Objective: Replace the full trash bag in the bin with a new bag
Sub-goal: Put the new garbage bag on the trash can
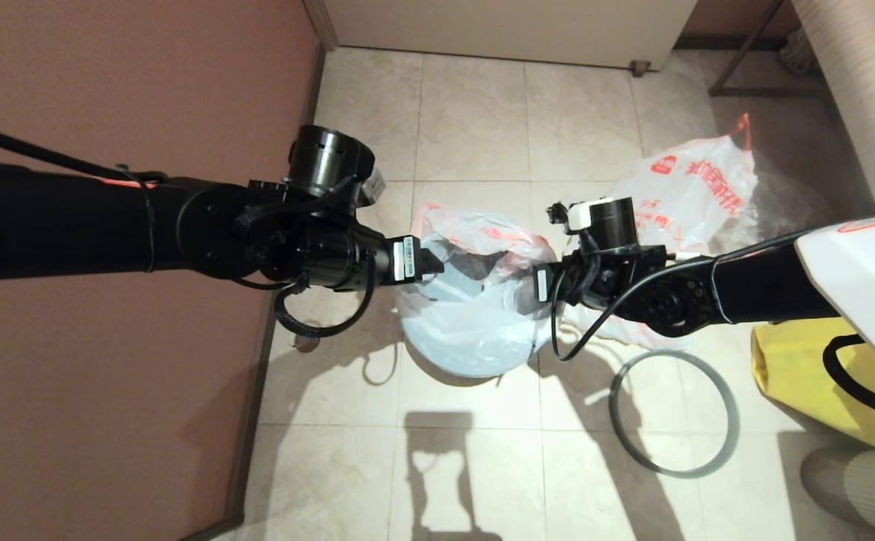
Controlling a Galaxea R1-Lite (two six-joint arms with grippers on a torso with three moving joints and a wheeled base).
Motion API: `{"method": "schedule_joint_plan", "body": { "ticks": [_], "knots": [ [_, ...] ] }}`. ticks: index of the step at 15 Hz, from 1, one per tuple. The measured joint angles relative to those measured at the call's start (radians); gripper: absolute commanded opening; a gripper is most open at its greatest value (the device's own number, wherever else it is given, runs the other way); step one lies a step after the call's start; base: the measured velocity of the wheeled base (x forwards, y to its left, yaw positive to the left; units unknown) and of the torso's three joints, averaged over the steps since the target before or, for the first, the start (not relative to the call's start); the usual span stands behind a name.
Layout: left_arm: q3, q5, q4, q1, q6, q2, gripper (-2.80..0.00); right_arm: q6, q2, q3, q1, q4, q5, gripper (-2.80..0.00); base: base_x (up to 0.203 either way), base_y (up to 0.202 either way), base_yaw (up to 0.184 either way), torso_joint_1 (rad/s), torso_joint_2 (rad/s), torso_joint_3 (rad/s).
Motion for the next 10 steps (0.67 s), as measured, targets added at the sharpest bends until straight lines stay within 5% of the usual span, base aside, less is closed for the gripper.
{"method": "schedule_joint_plan", "body": {
  "ticks": [6,10],
  "knots": [
    [0.003,0.001,0.0,-0.018,0.0,0.01,0.0,0.011,0.004,-0.062,0.001,0.079,-0.002,0.0,0.0,0.0,0.0,0.0,0.0,0.0],
    [0.0,0.001,0.001,-0.022,0.0,0.013,0.0,0.052,-0.093,0.071,0.002,0.131,-0.034,0.0,0.0,0.0,0.0,0.0,0.0,0.0]
  ]
}}
